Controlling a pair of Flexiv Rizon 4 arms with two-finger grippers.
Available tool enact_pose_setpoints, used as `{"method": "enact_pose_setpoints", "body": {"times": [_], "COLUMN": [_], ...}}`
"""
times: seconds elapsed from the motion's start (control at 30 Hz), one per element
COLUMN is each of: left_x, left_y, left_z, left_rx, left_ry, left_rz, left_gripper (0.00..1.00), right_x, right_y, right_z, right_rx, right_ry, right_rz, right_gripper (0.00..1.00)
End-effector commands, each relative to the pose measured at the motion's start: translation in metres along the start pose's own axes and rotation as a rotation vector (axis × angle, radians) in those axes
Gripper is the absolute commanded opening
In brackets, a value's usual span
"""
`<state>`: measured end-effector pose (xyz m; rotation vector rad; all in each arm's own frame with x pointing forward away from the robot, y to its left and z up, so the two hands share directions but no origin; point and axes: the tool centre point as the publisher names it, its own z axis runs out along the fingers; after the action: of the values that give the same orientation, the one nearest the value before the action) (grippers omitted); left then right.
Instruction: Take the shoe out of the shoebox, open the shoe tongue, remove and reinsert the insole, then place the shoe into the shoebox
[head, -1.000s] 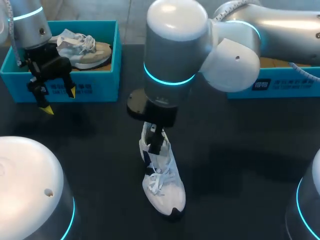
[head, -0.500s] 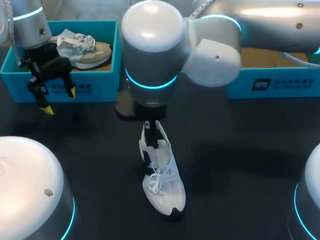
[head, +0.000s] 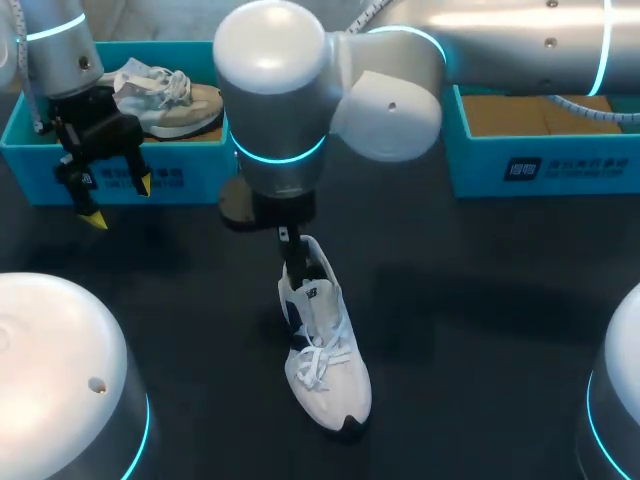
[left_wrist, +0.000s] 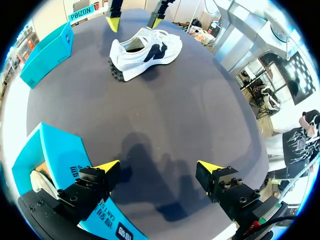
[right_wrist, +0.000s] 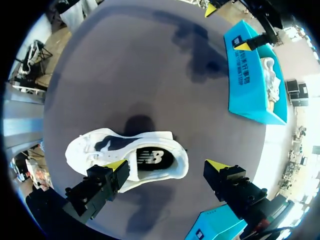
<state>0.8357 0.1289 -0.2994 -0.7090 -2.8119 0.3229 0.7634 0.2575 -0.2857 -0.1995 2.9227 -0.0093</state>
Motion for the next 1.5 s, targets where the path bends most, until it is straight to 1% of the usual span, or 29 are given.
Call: {"method": "enact_pose_setpoints", "body": {"times": [0.03,0.3,0.47,0.53,0.63,0.77,0.83,1.0,1.1,1.23,1.3,1.43,1.5], "left_x": [0.001,0.001,0.001,0.001,0.001,0.001,0.001,0.001,0.001,0.001,0.001,0.001,0.001], "left_y": [0.000,0.000,0.000,0.000,0.000,0.000,0.000,0.000,0.000,0.000,0.000,0.000,0.000], "left_z": [0.000,0.000,0.000,0.000,0.000,0.000,0.000,0.000,0.000,0.000,0.000,0.000,0.000], "left_rx": [-0.002,-0.002,-0.002,-0.002,-0.002,-0.002,-0.002,-0.002,-0.002,-0.002,-0.002,-0.002,-0.002], "left_ry": [0.001,0.001,0.001,0.001,0.001,0.001,0.001,0.001,0.001,0.001,0.001,0.001,0.001], "left_rz": [0.000,0.000,0.000,0.000,0.000,0.000,0.000,0.000,0.000,0.000,0.000,0.000,0.000], "left_gripper": [1.00,1.00,1.00,1.00,1.00,1.00,1.00,1.00,1.00,1.00,1.00,1.00,1.00], "right_x": [-0.007,-0.018,-0.023,-0.024,-0.025,-0.026,-0.025,-0.026,-0.026,-0.028,-0.028,-0.029,-0.029], "right_y": [-0.006,-0.012,-0.015,-0.015,-0.014,-0.014,-0.014,-0.013,-0.014,-0.017,-0.017,-0.018,-0.018], "right_z": [0.017,0.037,0.049,0.053,0.060,0.070,0.075,0.087,0.090,0.094,0.096,0.100,0.102], "right_rx": [-0.032,-0.029,-0.041,-0.027,-0.010,-0.009,-0.021,-0.017,-0.042,-0.044,-0.044,-0.041,-0.041], "right_ry": [-0.002,0.000,0.011,0.020,0.024,0.029,0.033,0.044,0.034,0.034,0.035,0.042,0.046], "right_rz": [-0.005,-0.030,-0.029,-0.030,-0.036,-0.037,-0.035,-0.030,-0.033,-0.028,-0.027,-0.027,-0.026], "right_gripper": [1.00,1.00,1.00,1.00,1.00,1.00,1.00,1.00,1.00,1.00,0.94,0.91,0.85]}}
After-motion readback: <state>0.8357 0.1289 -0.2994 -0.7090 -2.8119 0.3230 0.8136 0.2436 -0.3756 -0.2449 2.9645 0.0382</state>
